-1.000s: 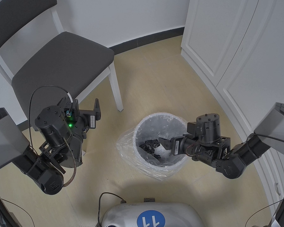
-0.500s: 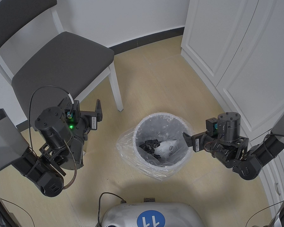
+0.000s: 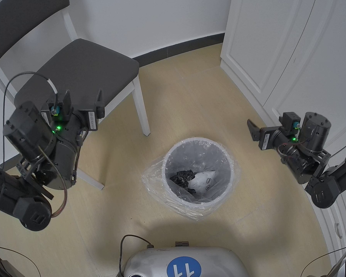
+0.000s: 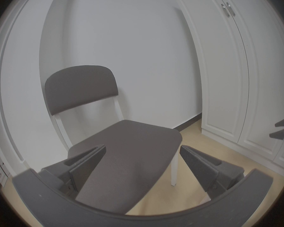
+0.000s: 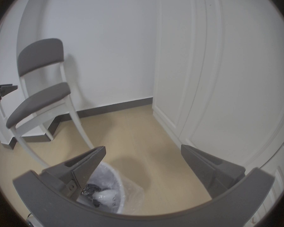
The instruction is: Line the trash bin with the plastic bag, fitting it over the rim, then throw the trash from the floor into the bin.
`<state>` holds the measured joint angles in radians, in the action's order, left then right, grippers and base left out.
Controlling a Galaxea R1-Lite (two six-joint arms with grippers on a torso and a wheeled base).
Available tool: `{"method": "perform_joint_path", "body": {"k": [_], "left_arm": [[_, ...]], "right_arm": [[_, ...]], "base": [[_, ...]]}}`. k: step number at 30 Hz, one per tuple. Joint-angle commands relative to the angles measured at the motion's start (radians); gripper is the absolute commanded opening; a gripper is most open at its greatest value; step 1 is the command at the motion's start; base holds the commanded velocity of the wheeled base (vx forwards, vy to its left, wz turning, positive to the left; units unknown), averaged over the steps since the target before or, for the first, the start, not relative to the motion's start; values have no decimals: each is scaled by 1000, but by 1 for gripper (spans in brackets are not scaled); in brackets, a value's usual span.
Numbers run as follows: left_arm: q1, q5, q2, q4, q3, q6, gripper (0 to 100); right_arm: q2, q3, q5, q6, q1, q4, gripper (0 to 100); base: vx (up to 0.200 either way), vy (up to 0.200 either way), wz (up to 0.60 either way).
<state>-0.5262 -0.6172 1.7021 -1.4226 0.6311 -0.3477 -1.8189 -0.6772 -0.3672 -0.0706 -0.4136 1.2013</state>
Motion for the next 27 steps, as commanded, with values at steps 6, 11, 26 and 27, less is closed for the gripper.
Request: {"method": "perform_joint_path", "body": {"k": [6,11,26,27], "left_arm": [[17,4,-197,73,42,6,100],[21,-1,-318,151,35,7,100],[278,1,-590,505,52,208,100],[307,-1,-610,513,52,208,100]], "right_arm": [[224,54,1,52,133,9,100],[366,117,14,77,234,-3,100],[668,151,47,169,414,-266,100],[690,156,40,178,430,-276,100]], "base": [[0,0,0],[0,0,0],[0,0,0],[0,0,0]]}}
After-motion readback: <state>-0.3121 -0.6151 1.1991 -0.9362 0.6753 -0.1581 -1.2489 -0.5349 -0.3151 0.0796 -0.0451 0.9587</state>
